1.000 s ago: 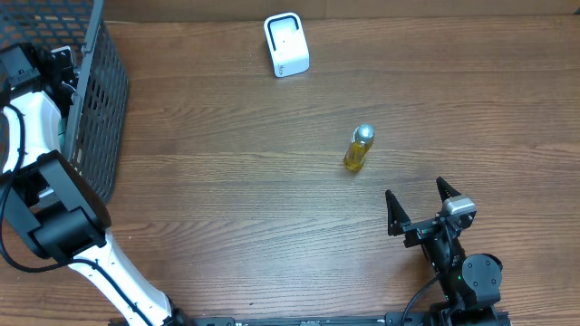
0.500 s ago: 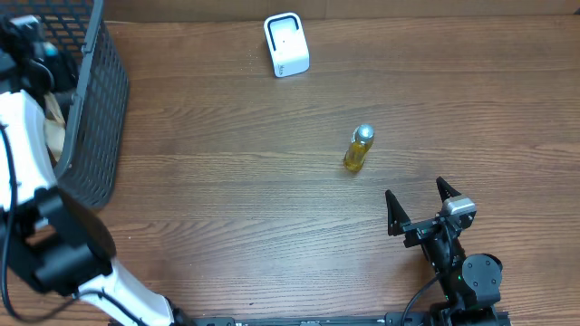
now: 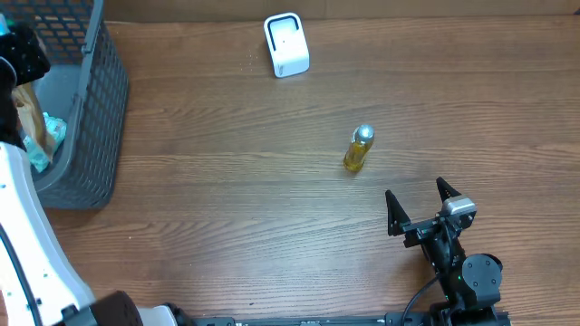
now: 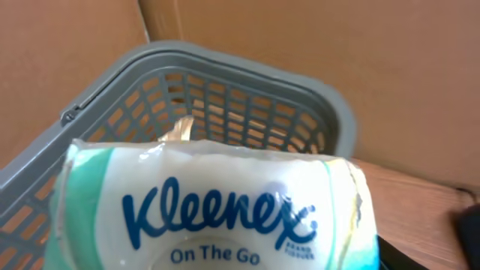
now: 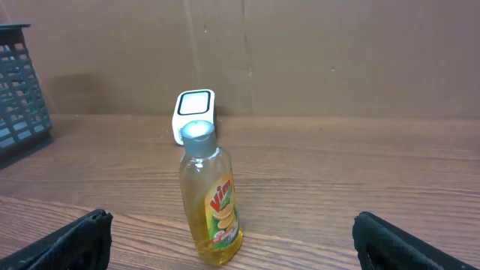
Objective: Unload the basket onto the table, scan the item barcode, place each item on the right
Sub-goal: 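Reach into the basket and grasp the green-lidded tub with the left gripper, then carry the tub forward and set it down left of the bottle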
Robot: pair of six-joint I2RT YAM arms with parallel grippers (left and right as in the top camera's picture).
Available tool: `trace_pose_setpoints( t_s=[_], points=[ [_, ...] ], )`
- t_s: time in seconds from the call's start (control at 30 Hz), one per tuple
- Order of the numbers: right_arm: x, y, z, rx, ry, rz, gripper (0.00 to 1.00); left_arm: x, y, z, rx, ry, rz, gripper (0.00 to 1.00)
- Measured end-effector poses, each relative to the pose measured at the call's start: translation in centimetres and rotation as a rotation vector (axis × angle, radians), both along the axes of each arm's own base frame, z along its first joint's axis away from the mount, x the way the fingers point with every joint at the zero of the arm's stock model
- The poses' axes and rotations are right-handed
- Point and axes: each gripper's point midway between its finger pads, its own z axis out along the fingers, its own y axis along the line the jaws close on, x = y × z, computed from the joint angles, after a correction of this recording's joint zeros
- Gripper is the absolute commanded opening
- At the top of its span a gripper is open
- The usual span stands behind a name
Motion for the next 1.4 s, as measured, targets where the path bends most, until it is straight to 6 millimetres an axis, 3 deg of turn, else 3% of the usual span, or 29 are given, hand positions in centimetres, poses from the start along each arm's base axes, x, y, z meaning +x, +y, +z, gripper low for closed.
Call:
trace_pose_setpoints(
  t_s=[0.43, 0.57, 0.7, 0.8, 1.13, 1.4],
  points=[
    [0.0, 0.0, 0.0, 0.0, 0.0, 0.0, 1.0, -3.7, -10.1, 7.8, 0.08, -0.168, -0.147, 0.4],
    [0.0, 0.0, 0.0, 0.0, 0.0, 0.0, 1.0, -5.0, -13.3, 8.2, 0.08, -0.161, -0.21, 0.4],
    [0.0, 0.0, 0.0, 0.0, 0.0, 0.0, 1.0, -6.0, -16.9, 5.9, 0.047, -0.064, -0.295, 0.4],
    [0.0, 0.0, 0.0, 0.0, 0.001, 0.001, 1.0, -6.4, -19.4, 3.1, 0.0, 0.047, -0.353, 0.4],
    [0.0, 0.0, 0.0, 0.0, 0.0, 0.0, 1.0, -4.8, -27.5, -9.2, -0.08, 0.496, -0.485, 0.39],
    [0.0, 0.0, 0.0, 0.0, 0.0, 0.0, 1.0, -3.3, -33.8, -18.4, -0.107, 0.743, -0.502, 0.41]
  ],
)
